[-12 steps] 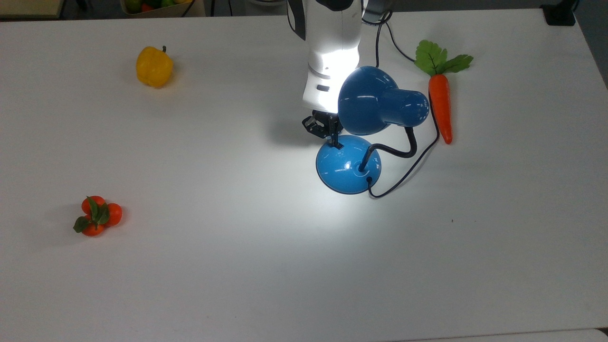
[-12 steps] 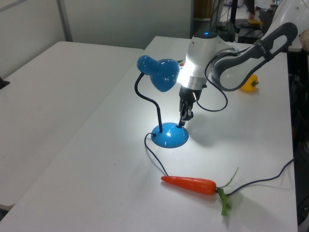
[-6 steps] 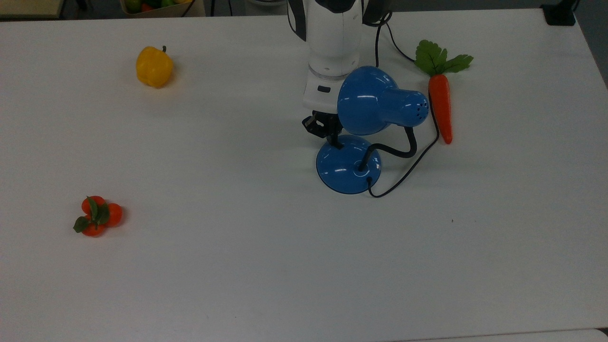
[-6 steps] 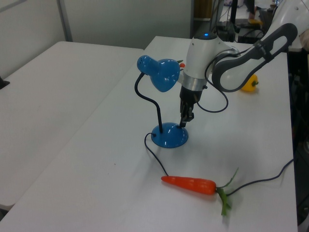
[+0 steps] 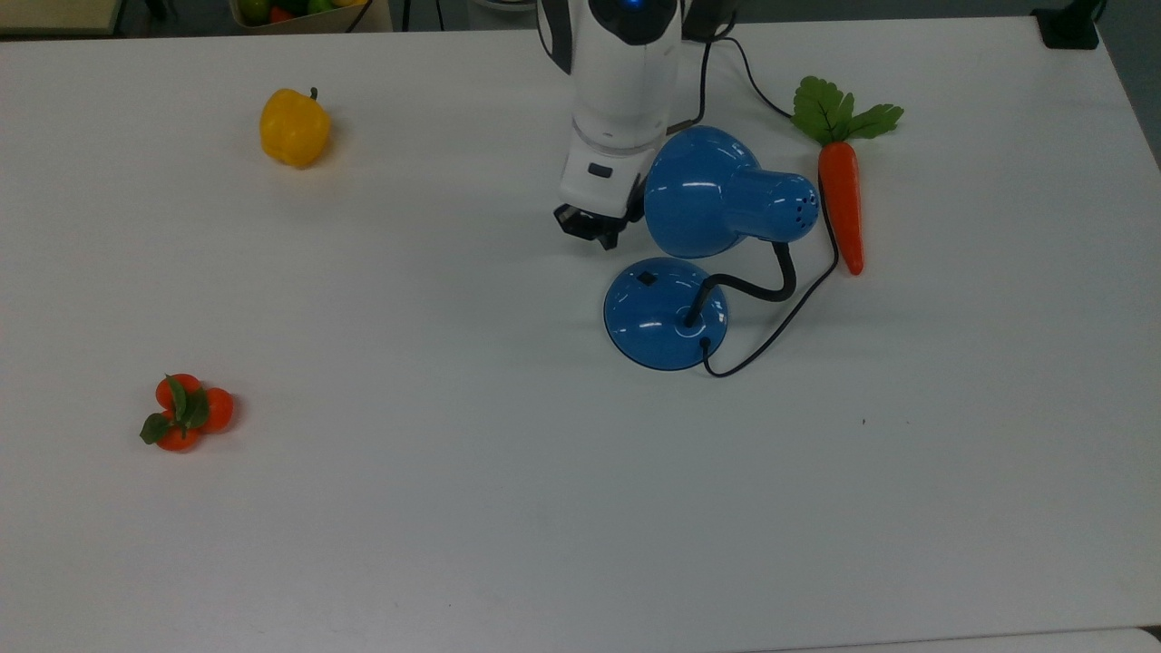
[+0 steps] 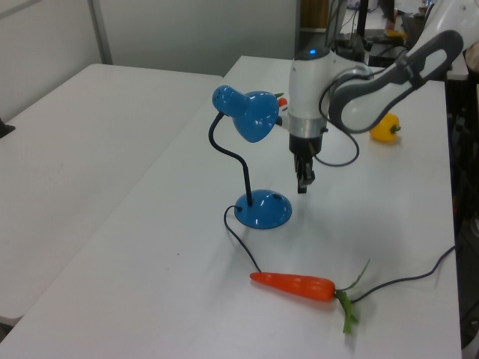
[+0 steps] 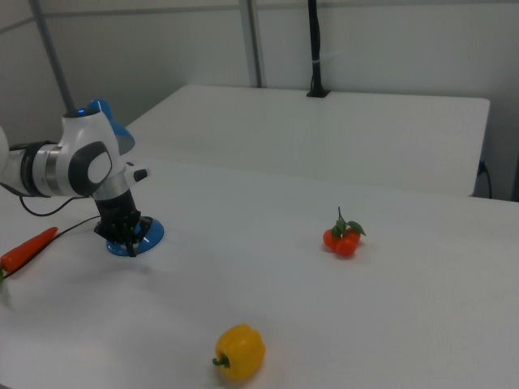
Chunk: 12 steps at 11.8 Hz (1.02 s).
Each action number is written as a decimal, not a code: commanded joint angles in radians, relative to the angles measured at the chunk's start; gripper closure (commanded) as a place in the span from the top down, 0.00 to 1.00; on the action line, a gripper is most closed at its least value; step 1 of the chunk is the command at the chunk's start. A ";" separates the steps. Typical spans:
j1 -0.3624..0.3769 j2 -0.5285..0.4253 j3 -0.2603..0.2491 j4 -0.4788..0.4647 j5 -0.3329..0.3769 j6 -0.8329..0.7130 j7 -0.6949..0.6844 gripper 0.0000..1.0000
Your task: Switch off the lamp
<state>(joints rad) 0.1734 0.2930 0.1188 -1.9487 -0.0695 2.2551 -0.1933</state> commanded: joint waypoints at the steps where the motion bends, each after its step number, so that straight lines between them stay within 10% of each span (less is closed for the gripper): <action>1: -0.043 -0.063 -0.008 0.039 -0.062 -0.147 0.104 0.00; 9: -0.196 -0.216 -0.008 0.314 -0.084 -0.595 0.236 0.09; 12: -0.230 -0.229 -0.013 0.401 -0.042 -0.641 0.236 0.41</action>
<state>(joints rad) -0.0434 0.0644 0.1101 -1.6111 -0.1381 1.6591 0.0187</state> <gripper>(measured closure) 0.841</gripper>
